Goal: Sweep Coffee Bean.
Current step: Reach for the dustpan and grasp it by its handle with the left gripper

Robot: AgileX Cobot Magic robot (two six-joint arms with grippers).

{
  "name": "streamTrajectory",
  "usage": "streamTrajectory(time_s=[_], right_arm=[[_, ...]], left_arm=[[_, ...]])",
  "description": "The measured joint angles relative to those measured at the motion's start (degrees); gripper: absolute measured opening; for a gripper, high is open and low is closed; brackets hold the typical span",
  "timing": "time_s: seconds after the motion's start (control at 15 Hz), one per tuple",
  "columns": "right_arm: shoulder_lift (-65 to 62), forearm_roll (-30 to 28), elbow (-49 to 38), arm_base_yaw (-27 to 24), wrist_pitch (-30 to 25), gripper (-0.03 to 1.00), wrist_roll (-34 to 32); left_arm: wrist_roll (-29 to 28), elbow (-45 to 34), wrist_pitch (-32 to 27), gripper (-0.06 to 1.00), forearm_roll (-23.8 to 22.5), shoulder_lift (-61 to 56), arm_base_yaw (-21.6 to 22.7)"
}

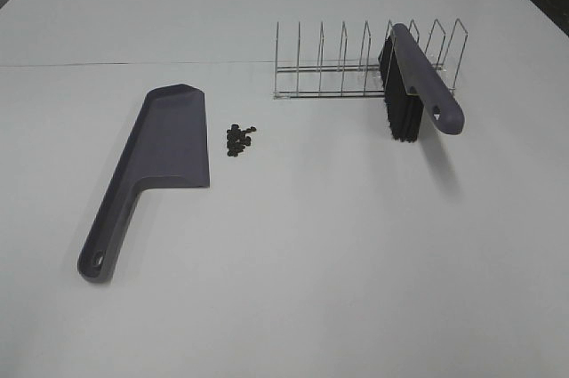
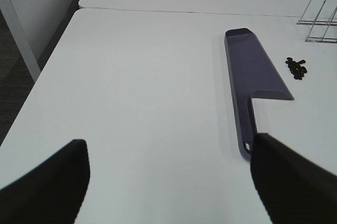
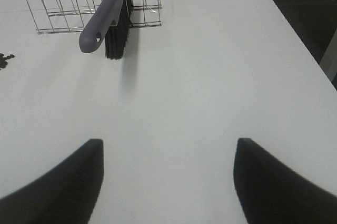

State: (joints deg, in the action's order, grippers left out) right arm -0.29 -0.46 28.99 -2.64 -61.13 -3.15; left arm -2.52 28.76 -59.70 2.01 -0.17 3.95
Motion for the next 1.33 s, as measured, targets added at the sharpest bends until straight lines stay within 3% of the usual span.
streamTrajectory(time_s=[1.33], right_arm=[[0.0,0.0,0.0,0.0,0.0,0.61,0.0]], left_arm=[[0.0,0.0,0.0,0.78,0.0,0.0,0.0]])
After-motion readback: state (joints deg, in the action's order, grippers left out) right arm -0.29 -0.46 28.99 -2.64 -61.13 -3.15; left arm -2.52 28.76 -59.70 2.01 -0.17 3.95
